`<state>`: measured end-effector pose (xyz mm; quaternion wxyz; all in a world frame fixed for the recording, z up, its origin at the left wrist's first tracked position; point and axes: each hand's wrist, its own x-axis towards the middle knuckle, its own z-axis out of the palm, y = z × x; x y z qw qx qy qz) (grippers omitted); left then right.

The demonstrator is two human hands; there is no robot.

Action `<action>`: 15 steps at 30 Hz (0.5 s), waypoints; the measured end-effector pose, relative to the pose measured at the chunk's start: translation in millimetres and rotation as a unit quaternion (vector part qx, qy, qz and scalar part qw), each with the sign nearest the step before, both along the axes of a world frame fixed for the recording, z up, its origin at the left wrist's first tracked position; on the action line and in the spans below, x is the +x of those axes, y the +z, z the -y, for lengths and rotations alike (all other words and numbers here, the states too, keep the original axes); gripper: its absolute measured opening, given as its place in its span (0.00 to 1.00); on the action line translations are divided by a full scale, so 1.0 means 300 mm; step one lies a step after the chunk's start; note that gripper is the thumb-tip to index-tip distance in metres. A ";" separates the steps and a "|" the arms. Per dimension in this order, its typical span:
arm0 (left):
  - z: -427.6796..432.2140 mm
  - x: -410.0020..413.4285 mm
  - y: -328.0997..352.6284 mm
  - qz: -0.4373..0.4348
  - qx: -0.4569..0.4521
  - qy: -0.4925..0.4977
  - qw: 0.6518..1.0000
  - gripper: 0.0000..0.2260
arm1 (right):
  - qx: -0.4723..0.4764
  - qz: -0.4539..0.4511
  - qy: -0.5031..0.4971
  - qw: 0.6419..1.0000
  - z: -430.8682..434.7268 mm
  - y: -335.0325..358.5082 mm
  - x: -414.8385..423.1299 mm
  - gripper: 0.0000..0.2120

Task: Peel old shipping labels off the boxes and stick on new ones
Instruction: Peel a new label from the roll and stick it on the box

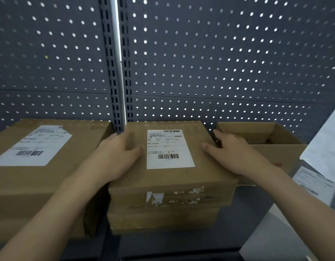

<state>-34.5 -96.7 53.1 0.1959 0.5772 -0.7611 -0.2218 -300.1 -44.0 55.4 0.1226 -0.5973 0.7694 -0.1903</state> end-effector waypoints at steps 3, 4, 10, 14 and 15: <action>-0.034 -0.017 -0.016 -0.056 0.054 -0.003 0.997 0.26 | 0.035 0.055 -0.001 0.998 -0.023 -0.012 0.017 0.33; -0.040 -0.019 -0.030 -0.121 0.073 0.006 0.990 0.22 | 0.039 0.107 -0.006 0.993 -0.030 -0.020 0.022 0.31; -0.066 -0.008 -0.091 -0.366 0.149 0.090 0.914 0.12 | -0.018 0.418 -0.042 0.907 -0.054 -0.085 0.025 0.15; -0.076 -0.003 -0.094 -0.398 0.167 0.081 0.899 0.11 | -0.028 0.453 -0.050 0.890 -0.066 -0.083 0.030 0.14; -0.083 -0.002 -0.090 -0.394 0.161 0.071 0.902 0.12 | -0.032 0.451 -0.046 0.891 -0.078 -0.076 0.031 0.14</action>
